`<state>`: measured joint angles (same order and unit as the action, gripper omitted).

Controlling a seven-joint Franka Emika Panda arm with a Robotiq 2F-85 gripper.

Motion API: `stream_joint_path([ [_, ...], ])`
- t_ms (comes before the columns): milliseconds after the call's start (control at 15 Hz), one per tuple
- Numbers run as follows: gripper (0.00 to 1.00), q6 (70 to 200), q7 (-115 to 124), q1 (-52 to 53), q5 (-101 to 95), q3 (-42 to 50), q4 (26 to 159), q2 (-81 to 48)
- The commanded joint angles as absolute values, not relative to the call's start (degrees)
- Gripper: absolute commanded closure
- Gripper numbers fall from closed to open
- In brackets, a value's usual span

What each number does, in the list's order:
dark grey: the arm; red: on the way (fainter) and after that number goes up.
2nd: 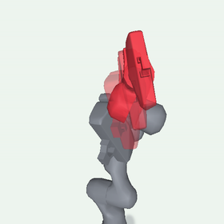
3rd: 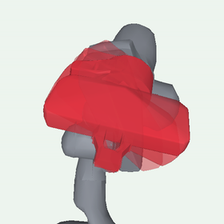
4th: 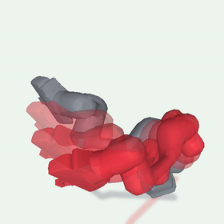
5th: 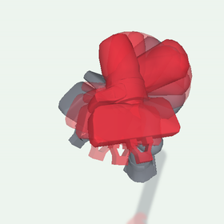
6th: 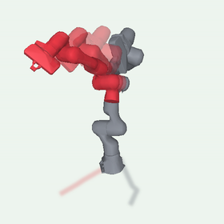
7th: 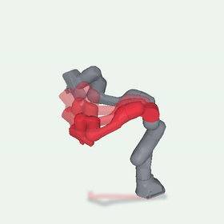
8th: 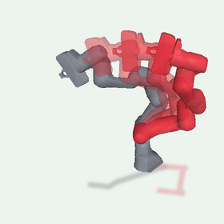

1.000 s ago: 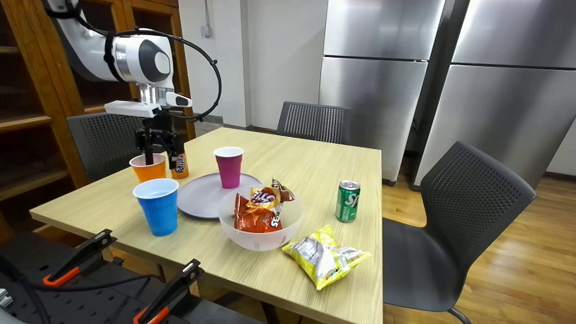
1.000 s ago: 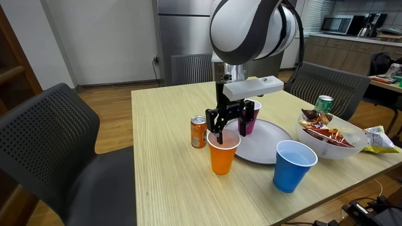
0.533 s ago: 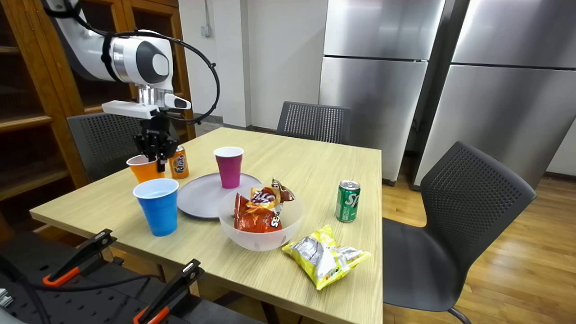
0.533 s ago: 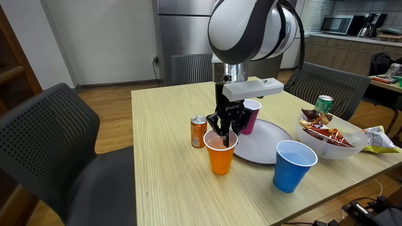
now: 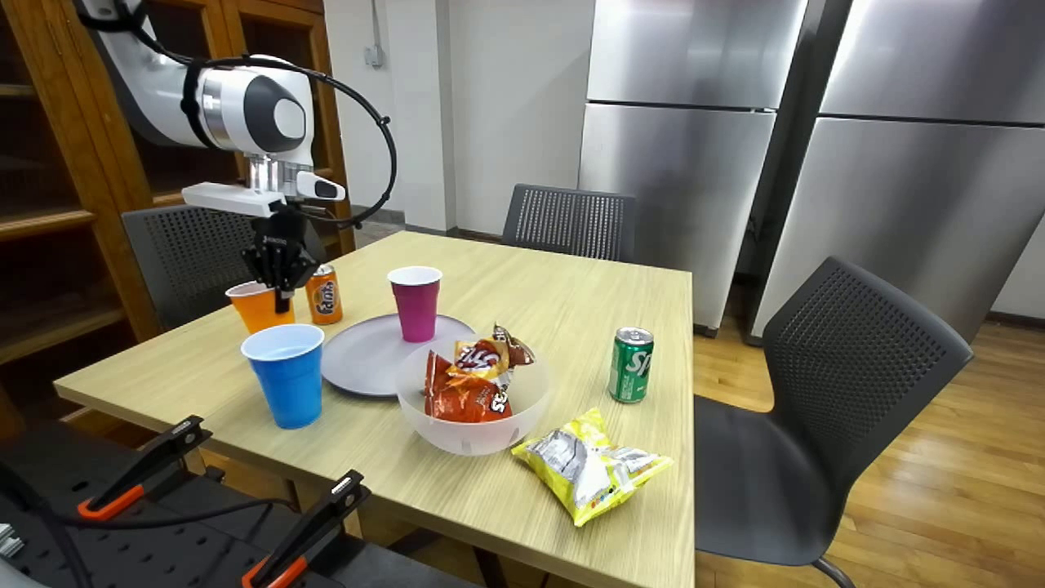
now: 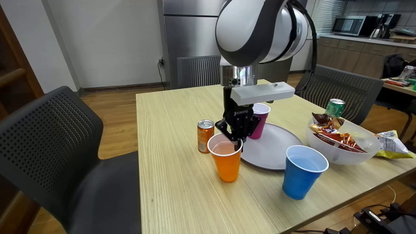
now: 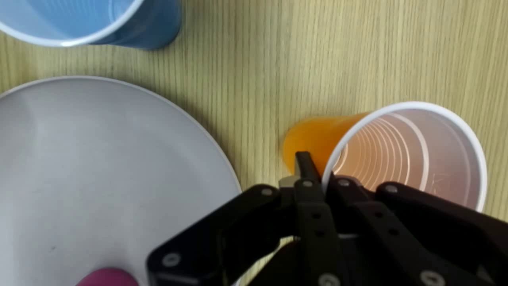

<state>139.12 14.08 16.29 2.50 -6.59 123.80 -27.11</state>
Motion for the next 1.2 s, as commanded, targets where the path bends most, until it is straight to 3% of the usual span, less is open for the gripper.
stream_joint_path([
  [0, 0.99, 139.9, 12.0, 14.6, 4.1, -8.3, 126.7, -23.7],
  [1133, 0.99, 148.2, 8.7, 6.7, 12.5, -7.7, 130.7, -19.2],
])
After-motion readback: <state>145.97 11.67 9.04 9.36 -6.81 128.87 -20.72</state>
